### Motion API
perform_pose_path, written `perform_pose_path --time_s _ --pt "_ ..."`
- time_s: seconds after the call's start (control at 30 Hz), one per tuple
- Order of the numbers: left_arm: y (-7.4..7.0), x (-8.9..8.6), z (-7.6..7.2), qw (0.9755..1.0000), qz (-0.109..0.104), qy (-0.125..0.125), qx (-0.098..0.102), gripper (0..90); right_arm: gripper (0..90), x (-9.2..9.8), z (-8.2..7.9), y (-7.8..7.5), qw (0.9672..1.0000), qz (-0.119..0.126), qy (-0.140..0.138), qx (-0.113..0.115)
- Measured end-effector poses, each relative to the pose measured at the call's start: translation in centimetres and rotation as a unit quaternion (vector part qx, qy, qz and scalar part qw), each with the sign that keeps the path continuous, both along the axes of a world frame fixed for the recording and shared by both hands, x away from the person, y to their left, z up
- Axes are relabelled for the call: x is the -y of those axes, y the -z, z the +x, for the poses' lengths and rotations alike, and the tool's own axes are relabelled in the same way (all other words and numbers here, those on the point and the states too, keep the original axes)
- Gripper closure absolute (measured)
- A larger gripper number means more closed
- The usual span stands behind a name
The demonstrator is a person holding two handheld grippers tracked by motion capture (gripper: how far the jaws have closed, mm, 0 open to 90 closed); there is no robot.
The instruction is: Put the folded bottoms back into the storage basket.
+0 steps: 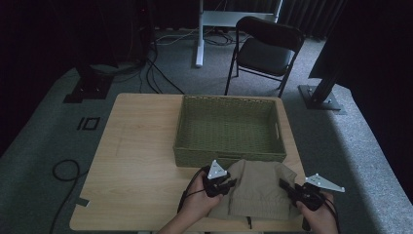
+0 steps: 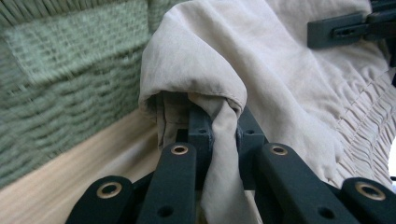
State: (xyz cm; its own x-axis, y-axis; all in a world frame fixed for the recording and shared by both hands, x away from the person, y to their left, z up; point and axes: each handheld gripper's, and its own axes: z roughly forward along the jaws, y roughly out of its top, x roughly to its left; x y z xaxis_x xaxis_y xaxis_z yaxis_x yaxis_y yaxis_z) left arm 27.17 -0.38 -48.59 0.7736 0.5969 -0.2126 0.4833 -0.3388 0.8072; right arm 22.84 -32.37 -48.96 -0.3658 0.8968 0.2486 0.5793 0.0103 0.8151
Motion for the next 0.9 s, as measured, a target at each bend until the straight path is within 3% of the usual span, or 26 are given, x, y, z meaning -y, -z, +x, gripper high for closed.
perform_pose_path --time_s 0.4,0.77,0.9 --pt "-3.8 -1.6 0.6 0.9995 -0.009 0.008 0.029 82.5 79.6 -0.9 0.4 -3.3 0.9992 0.016 -0.011 0.035" --pt "-6.2 -2.8 2.0 0.9987 -0.019 -0.001 0.047 82.4 79.6 -1.6 2.1 -6.3 0.998 0.029 -0.021 0.051" --pt "-7.5 -3.5 3.1 0.9985 -0.027 -0.006 0.048 82.5 79.6 -2.2 3.5 -7.7 0.9974 0.039 -0.027 0.055"
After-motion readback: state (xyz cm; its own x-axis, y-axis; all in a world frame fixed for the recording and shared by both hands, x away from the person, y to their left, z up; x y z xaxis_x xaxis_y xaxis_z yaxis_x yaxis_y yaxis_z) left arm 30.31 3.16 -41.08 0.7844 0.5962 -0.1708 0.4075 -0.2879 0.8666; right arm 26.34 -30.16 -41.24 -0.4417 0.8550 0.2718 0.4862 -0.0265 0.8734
